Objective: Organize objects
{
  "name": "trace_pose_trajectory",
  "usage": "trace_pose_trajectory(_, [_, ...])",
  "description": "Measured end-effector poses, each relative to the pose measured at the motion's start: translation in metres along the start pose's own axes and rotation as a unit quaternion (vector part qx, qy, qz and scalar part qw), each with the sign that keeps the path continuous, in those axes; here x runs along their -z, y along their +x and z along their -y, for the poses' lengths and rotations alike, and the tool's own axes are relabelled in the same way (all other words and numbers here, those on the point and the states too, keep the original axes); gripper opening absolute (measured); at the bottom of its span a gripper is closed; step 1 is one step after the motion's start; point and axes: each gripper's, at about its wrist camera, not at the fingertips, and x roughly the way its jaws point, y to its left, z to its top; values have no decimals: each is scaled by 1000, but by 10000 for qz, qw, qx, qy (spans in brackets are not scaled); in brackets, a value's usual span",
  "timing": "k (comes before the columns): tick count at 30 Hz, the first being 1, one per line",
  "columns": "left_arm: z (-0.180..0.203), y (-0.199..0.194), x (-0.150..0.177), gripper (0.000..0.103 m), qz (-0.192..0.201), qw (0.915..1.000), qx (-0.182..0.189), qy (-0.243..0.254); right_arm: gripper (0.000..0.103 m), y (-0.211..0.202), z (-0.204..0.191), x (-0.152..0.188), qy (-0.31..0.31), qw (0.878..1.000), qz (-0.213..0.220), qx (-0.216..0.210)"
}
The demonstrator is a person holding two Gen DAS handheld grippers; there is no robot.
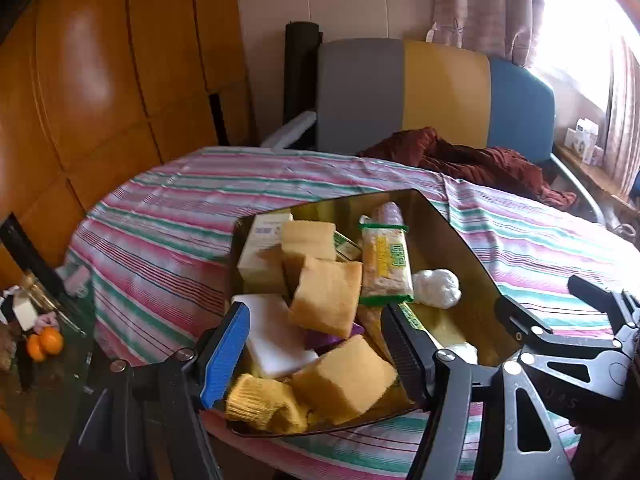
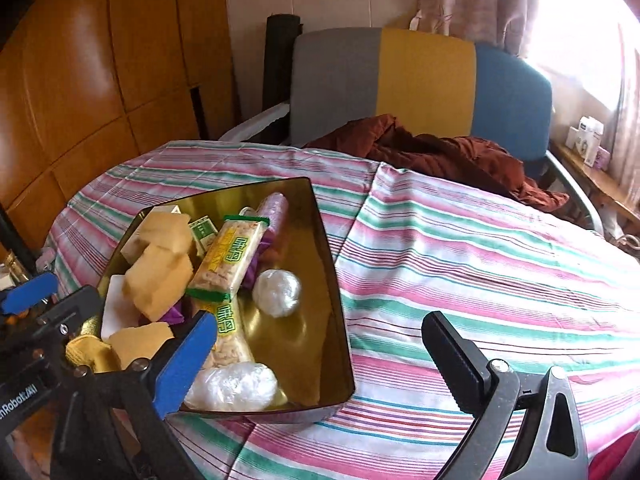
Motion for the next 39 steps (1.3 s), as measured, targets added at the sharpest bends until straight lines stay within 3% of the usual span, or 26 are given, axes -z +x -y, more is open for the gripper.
trace_pose_trajectory(12, [-6, -9, 10, 69, 167, 9996, 18, -237, 103, -10, -4, 6, -62, 9999, 112, -47])
trace_pose_trajectory(18, [-5, -4, 13, 68, -23, 9993, 246, -278, 103, -11, -8, 12, -144, 9998, 64, -94])
trace_pose_trajectory(31, [-9, 5, 18, 67, -182, 9988, 333, -314, 103, -9, -16, 12, -255, 9996, 24, -89])
trace_pose_trajectory(39, [-9, 3, 17, 60, -10, 9995, 188, -240, 103, -3, -19, 14, -296, 9995, -73, -67])
